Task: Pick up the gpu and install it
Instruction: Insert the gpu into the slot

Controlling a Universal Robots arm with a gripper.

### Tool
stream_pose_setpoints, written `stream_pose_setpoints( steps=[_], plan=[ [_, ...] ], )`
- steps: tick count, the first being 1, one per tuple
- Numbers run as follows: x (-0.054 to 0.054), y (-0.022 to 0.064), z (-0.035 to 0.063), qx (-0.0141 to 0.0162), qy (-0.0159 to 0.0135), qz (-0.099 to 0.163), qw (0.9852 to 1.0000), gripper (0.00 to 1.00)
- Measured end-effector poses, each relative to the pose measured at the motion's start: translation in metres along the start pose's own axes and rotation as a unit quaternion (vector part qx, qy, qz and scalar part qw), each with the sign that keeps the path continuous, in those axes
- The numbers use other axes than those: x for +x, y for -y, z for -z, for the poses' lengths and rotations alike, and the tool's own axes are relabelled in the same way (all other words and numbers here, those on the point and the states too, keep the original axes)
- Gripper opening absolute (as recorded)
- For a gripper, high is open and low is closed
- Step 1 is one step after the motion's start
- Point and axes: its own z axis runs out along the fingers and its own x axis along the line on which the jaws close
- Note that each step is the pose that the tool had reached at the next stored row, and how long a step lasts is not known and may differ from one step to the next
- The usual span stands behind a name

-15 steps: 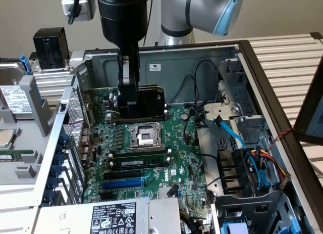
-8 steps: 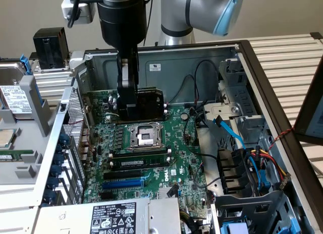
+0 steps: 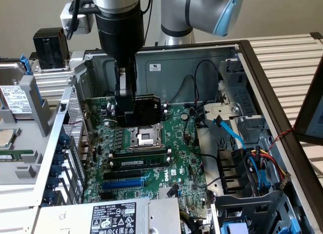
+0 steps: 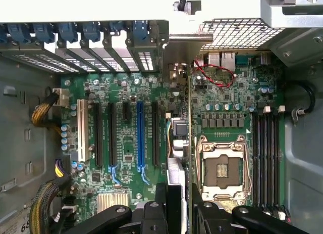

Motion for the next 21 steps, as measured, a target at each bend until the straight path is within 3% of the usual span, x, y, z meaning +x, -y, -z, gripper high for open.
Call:
stream_pose_setpoints(
  steps=[6, 21],
  plan=[
    [0.004, -0.0034, -0.0034, 0.0000, 0.0000, 0.000, 1.0000, 0.28],
    [0.034, -0.0028, -0.0269, 0.0000, 0.0000, -0.001, 1.0000, 0.28]
  ],
)
